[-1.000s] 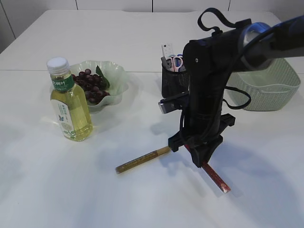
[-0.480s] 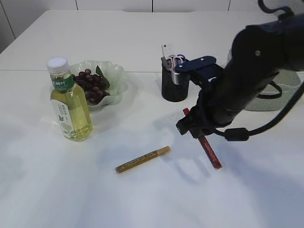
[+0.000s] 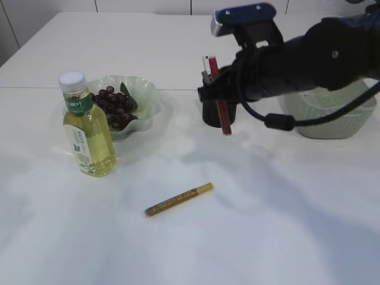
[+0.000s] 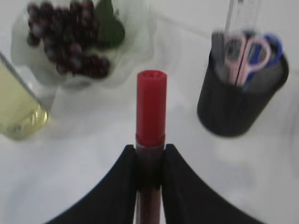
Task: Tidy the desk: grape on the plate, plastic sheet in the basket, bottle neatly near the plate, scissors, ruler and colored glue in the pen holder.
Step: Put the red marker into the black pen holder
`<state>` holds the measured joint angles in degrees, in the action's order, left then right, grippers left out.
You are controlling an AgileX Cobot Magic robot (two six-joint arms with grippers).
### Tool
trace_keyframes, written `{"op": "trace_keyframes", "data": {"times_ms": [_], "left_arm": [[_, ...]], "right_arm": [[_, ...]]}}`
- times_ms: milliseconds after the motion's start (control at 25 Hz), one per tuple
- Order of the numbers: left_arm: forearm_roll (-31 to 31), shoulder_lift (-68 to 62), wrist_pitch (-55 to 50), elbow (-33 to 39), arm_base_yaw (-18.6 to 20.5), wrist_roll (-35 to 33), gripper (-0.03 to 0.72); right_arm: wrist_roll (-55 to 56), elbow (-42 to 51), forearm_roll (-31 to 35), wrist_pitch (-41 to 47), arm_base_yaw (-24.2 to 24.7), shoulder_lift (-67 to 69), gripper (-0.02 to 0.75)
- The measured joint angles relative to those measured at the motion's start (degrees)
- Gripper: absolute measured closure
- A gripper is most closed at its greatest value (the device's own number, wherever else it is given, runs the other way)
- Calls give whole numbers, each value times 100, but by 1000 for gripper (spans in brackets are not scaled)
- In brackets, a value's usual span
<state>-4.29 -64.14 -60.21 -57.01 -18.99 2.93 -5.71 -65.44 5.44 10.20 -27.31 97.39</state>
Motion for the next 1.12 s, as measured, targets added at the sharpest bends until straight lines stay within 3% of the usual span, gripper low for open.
{"op": "trace_keyframes", "data": {"times_ms": [200, 600, 1120], "left_arm": [[0, 0, 12, 0, 0, 0, 254], [115, 0, 36, 0, 0, 0, 254], [107, 0, 176, 0, 0, 0, 254]], "right_arm": [[-13, -662, -73, -980, 180, 219, 587], [-13, -2325, -87, -1243, 751, 1585, 587], [-25, -2459, -98, -2123, 894, 2349, 587]]}}
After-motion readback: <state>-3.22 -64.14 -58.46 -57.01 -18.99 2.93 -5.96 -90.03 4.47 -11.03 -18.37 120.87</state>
